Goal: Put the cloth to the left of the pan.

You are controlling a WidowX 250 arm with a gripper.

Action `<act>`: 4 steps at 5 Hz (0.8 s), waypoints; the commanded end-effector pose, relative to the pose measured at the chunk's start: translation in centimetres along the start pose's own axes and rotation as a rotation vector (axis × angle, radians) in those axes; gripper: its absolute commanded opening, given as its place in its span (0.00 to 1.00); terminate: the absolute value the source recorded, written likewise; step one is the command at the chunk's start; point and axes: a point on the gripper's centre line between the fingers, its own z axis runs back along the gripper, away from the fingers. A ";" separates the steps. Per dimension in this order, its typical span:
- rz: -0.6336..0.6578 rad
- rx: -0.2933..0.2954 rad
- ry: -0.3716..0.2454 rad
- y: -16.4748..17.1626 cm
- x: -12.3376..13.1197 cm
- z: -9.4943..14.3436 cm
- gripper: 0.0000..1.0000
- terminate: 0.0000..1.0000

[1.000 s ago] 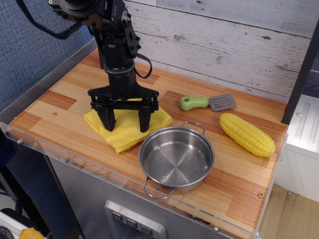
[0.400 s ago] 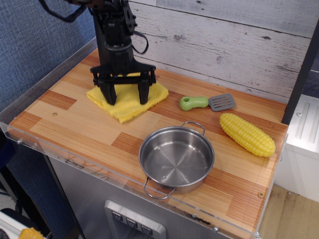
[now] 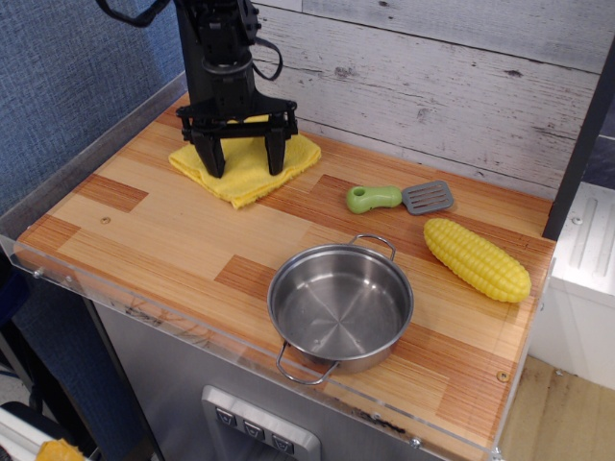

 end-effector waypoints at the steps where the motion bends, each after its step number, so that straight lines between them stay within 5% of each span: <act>1: 0.013 0.014 -0.009 2.1 1.1 -0.1 1.00 0.00; 4: -0.031 -0.042 -0.024 0.8 0.7 4.2 1.00 0.00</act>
